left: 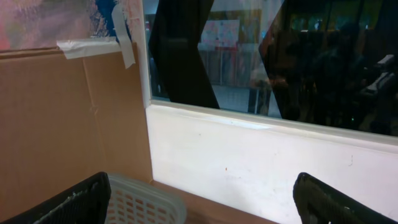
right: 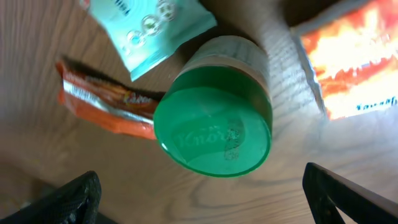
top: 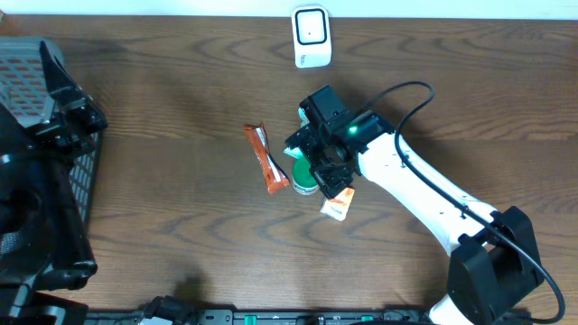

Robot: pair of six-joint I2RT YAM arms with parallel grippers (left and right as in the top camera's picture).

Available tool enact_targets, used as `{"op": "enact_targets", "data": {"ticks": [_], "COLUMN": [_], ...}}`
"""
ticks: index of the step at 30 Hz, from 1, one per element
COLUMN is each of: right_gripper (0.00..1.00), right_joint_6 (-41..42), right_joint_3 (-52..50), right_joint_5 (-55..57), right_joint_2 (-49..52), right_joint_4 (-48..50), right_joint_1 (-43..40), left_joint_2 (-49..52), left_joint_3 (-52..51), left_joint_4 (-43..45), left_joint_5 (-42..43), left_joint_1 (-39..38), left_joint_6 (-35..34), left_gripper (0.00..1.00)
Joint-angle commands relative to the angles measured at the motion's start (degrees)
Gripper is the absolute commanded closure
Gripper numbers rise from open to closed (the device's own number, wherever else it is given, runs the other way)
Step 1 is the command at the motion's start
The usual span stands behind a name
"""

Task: Scan the item barcode
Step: 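Lower the right gripper over the green-capped bottle and grasp it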

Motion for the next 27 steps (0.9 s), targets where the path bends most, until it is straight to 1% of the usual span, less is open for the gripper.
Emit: {"op": "enact_targets", "data": {"ticks": [1,5,14,15,17,18,21,23,25,27], "right_gripper": [0.01,0.01,0.02,0.06,0.2,0.24,0.31,0.36,0.4,0.42], "right_joint_6": [10.29,12.9,12.87,12.87,12.83,12.83,10.62,7.15,1.97,-5.29], "right_joint_3": [0.98,0.98,0.98,0.98,0.98,0.98,0.98,1.01,1.01,1.01], "right_joint_5": [1.9,1.79,1.84,1.86,1.86,1.84,1.97,3.08,3.39,3.3], "right_joint_2": [1.68,4.33,10.64,11.23,12.26,12.57,13.25,13.18,12.96,12.76], "right_joint_4": [-0.31,-0.24,1.27,1.57,2.38,2.43,2.38,2.32,2.16,1.95], "right_joint_1": [0.7,0.7,0.26,0.26,0.26,0.28,0.31,0.28,0.13,-0.22], "left_joint_2": [-0.02,0.07,0.24,0.26,0.31,0.33,0.33,0.33,0.33,0.33], "left_joint_3": [-0.26,-0.26,-0.26,-0.26,-0.26,-0.26,-0.26,-0.26,-0.26,-0.26], "left_joint_4": [0.04,-0.22,-0.81,-0.83,-0.83,-0.83,-0.83,-0.81,-0.81,-0.81], "left_joint_5": [-0.31,-0.31,-0.31,-0.31,-0.31,-0.31,-0.31,-0.31,-0.31,-0.31], "left_joint_1": [0.31,0.31,0.31,0.28,0.31,0.31,0.31,0.31,0.31,0.31], "left_joint_6": [-0.28,-0.28,-0.28,-0.28,-0.28,-0.28,-0.28,-0.28,-0.28,-0.28], "left_gripper": [0.06,0.06,0.06,0.06,0.06,0.07,0.06,0.06,0.06,0.06]}}
